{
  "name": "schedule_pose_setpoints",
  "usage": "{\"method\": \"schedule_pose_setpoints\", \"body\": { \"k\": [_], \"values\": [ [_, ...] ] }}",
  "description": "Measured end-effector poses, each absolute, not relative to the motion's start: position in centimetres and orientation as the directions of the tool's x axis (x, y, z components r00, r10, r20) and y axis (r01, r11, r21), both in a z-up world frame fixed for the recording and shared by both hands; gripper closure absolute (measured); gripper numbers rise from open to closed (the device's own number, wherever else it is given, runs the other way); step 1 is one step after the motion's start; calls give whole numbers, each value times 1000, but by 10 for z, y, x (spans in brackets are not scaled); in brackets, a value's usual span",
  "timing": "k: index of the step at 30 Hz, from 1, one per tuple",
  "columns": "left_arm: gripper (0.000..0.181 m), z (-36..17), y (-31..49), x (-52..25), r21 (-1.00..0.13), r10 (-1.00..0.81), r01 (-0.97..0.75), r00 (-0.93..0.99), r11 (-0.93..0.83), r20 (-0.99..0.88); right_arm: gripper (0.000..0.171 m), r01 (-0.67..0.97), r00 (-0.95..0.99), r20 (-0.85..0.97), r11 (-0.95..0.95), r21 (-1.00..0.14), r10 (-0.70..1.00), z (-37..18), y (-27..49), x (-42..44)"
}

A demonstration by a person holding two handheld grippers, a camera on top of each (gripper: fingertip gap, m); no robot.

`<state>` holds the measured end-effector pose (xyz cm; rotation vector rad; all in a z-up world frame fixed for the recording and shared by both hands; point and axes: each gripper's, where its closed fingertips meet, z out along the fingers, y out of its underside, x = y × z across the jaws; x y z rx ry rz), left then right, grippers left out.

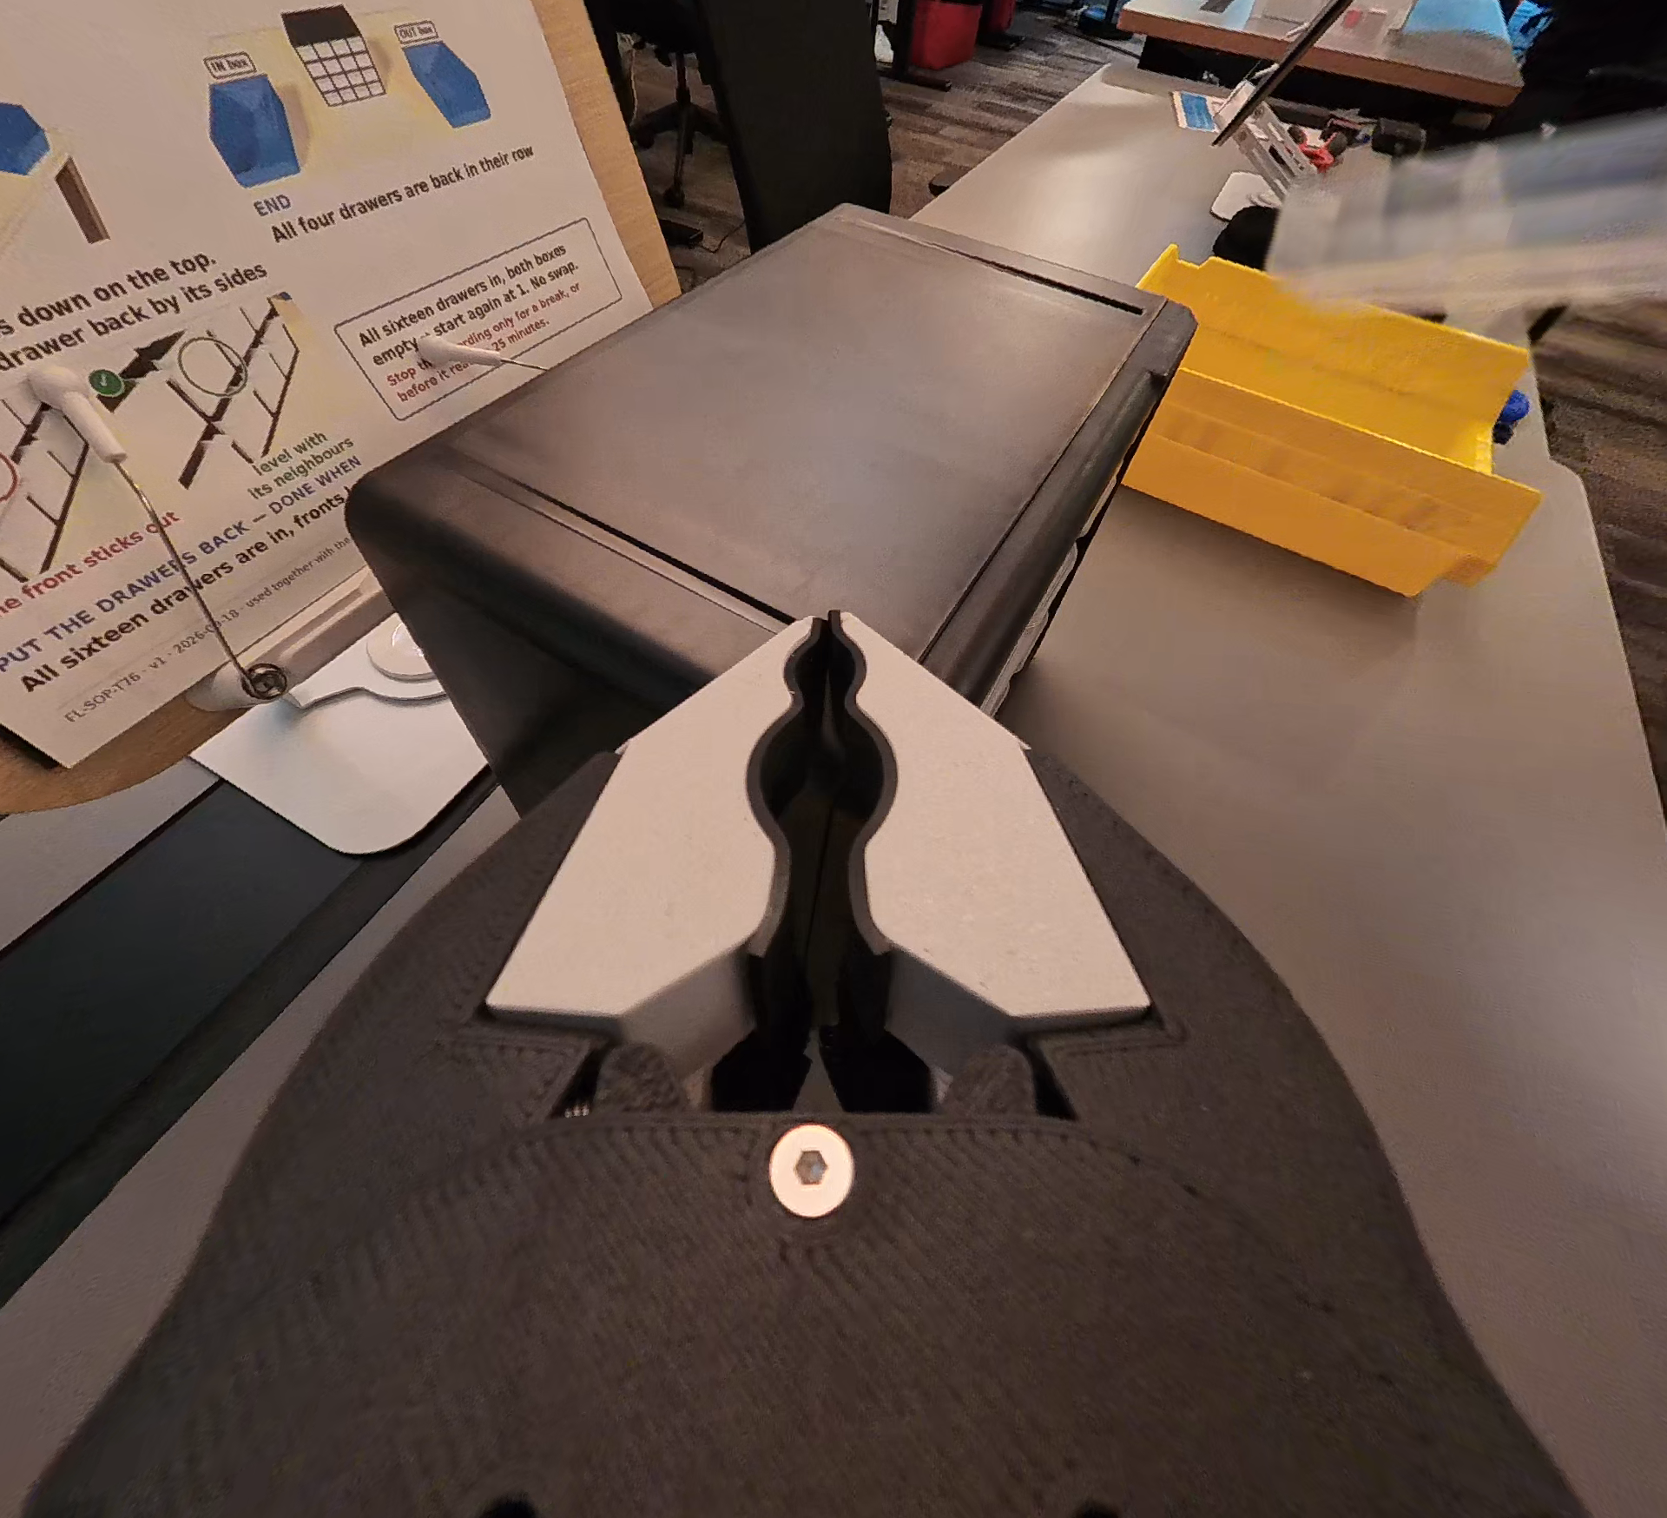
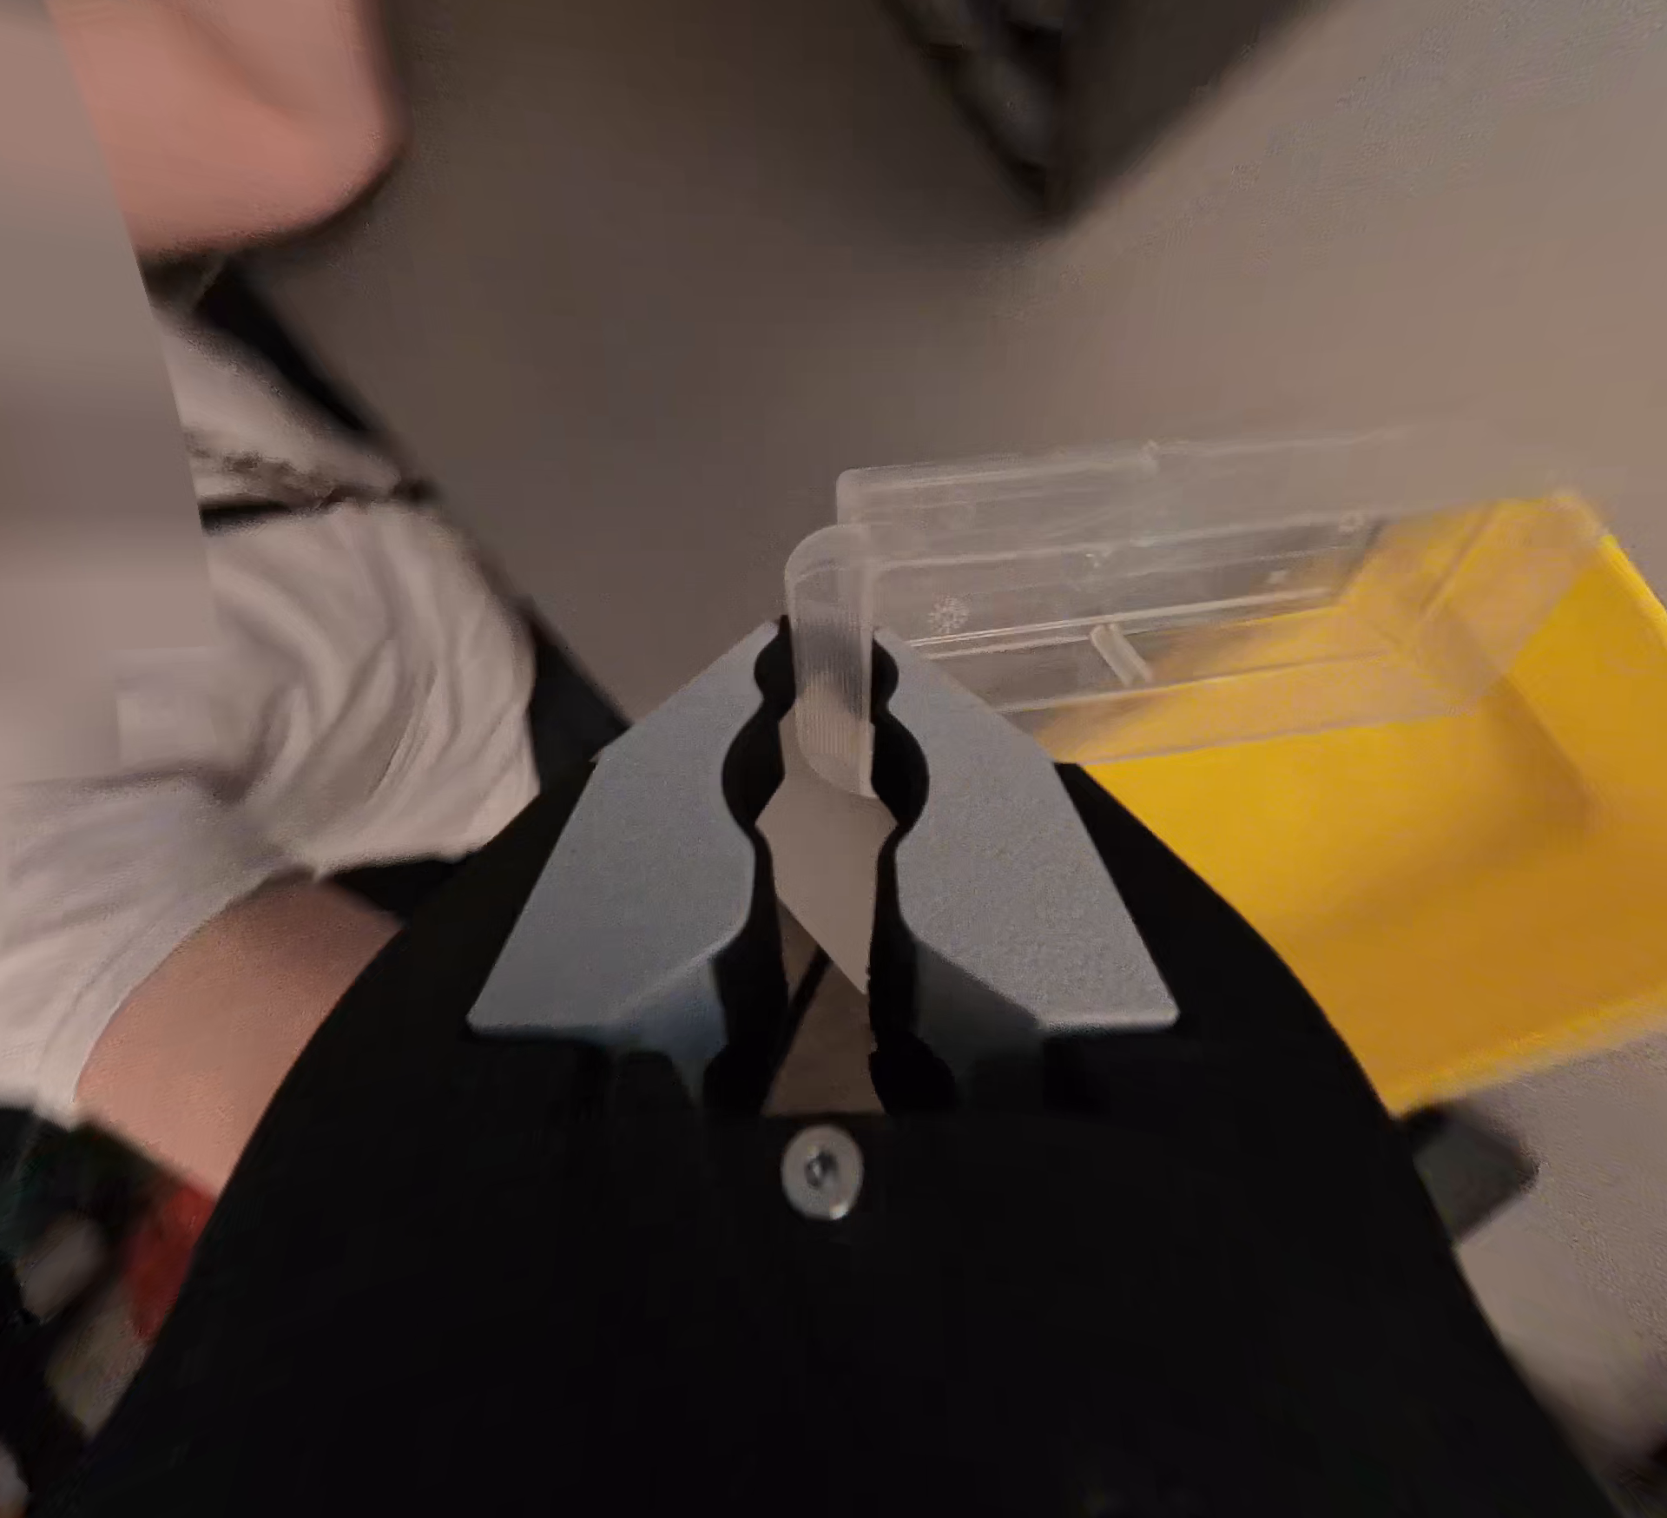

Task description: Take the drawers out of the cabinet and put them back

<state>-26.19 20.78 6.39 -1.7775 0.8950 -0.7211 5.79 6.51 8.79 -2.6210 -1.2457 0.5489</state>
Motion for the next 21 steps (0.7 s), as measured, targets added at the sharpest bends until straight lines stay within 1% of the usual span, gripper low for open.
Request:
{"method": "schedule_pose_setpoints", "body": {
  "k": [2, 3, 5, 8, 12, 16, 19, 21],
  "values": [
    [181, 64, 208, -262, -937, -831, -246, 550, -249, 76, 160, 528, 769, -212, -786, -321, 603, 73, 103, 115],
    [181, 64, 208, -262, -937, -831, -246, 551, -249, 76, 160, 446, 819, -232, -837, -317, 525, 58, 117, 137],
    [181, 64, 208, -262, -936, -829, -250, 554, -249, 72, 161, 326, 862, -303, -903, -281, 406, 19, 133, 167],
    [181, 64, 208, -262, -933, -825, -261, 562, -248, 62, 161, 207, 906, -333, -959, -196, 263, -39, 149, 198],
    [181, 64, 208, -262, -931, -822, -268, 566, -247, 56, 160, 183, 923, -315, -971, -152, 223, -88, 168, 206],
    [181, 64, 208, -262, -930, -821, -269, 568, -250, 56, 160, 149, 946, -268, -978, -149, 185, -115, 191, 205],
    [181, 64, 208, -262, -929, -818, -275, 573, -249, 50, 158, 205, 954, -198, -972, -116, 225, -132, 196, 204],
    [181, 64, 208, -262, -929, -818, -274, 573, -249, 50, 157, 219, 955, -182, -971, -95, 233, -139, 196, 201]
  ]
}}
